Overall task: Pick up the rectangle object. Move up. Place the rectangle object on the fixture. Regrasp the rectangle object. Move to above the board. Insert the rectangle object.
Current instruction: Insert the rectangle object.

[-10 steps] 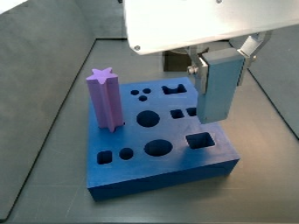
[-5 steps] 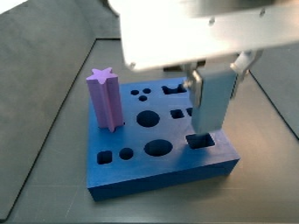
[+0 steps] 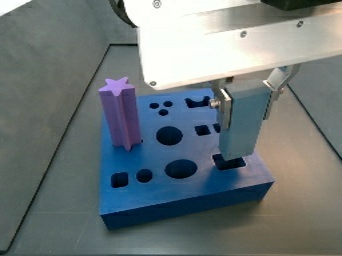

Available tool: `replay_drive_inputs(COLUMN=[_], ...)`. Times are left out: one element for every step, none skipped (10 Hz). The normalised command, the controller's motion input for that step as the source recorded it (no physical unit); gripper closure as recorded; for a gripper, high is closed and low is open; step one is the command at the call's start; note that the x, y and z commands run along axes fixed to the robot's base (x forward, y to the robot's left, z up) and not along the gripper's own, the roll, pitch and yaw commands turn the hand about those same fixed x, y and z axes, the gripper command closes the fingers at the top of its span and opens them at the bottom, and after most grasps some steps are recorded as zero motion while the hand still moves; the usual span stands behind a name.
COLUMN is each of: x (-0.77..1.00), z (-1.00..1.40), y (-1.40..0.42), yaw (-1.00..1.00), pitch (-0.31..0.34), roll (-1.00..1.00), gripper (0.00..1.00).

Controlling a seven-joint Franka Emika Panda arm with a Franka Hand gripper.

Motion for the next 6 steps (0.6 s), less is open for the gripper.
replay_drive_inputs(x=[0.13,0.11,0.0,0.0,-0.05,0.0], z=[-0.37,-0.41,-0.02,-0.11,-0.09,0.0], y=[-0.18,0.0,0.0,0.07,0.2,0.0], yaw=[0.0,0.0,0.0,0.04,0.19,0.08], pitch=[0.0,0.0,0.0,0.0,-0.046,0.0], roll=[0.07,0.0,0.0,0.0,-0.06,0.0], gripper=[1.0,1.0,1.0,1.0,1.0,1.0])
